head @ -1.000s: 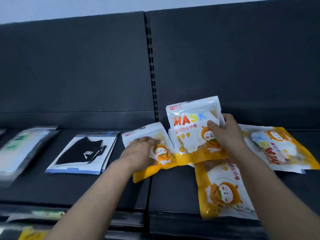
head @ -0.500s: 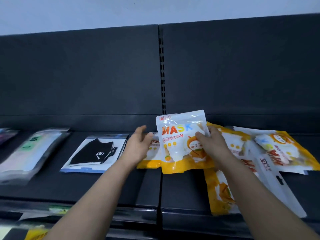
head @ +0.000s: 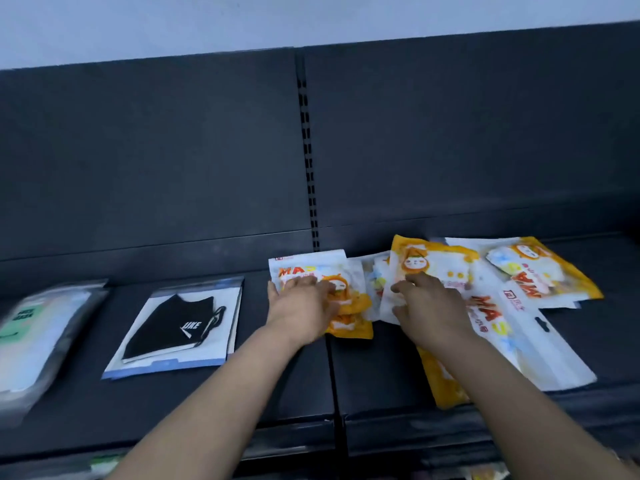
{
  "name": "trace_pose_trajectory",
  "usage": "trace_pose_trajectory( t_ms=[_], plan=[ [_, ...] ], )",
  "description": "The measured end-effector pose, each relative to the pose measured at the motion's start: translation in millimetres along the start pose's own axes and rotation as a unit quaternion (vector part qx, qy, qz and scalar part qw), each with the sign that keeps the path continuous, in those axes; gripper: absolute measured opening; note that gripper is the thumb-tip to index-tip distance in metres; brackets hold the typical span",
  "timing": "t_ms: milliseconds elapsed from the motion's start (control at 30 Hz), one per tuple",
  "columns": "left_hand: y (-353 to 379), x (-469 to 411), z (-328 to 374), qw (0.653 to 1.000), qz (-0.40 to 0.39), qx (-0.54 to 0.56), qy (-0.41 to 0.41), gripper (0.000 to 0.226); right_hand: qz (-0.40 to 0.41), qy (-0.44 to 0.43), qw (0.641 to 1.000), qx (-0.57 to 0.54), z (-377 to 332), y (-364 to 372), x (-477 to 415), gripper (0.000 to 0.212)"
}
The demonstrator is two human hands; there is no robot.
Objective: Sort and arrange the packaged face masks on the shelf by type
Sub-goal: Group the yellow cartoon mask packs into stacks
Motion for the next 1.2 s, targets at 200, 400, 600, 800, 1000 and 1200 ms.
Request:
trace_pose_trajectory(
  t_ms=[200,400,600,800,1000,1200],
  plan=[
    [0,-8,9,0.999,-0.026,-0.021,-0.002,0.043,-0.090,0.019,0.995,0.036,14,31,19,0.061],
    [5,-9,59,0.993,-0.006,-0.034,0.109,0.043,-0.091,0.036,0.994,0.043,38,42,20,0.057],
    [35,-26,108,0.985,-0.050,-0.112,0.118,0.046,-0.094,0.056,0.993,0.040,82,48,16,0.061],
    [52,-52,161,0.994,-0.036,-0.084,0.061,0.048,-0.101,0.089,0.990,0.048,167,45,12,0.058],
    [70,-69,176,0.993,-0.043,-0.100,-0.043,0.056,-0.082,0.077,0.993,0.018,210,38,4,0.057],
    [70,-53,187,0.996,-0.004,0.090,-0.002,0.038,-0.001,0.027,1.000,-0.015,222,21,-11,0.049]
  ],
)
Point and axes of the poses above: each hand's wrist, its own x-axis away from the middle knuckle, its own y-axis out of the palm, z = x × y, the point moved 6 cm from there along -x, towards the middle knuckle, and after that the axes turned 6 degrees about x, right-handed, at the moved point
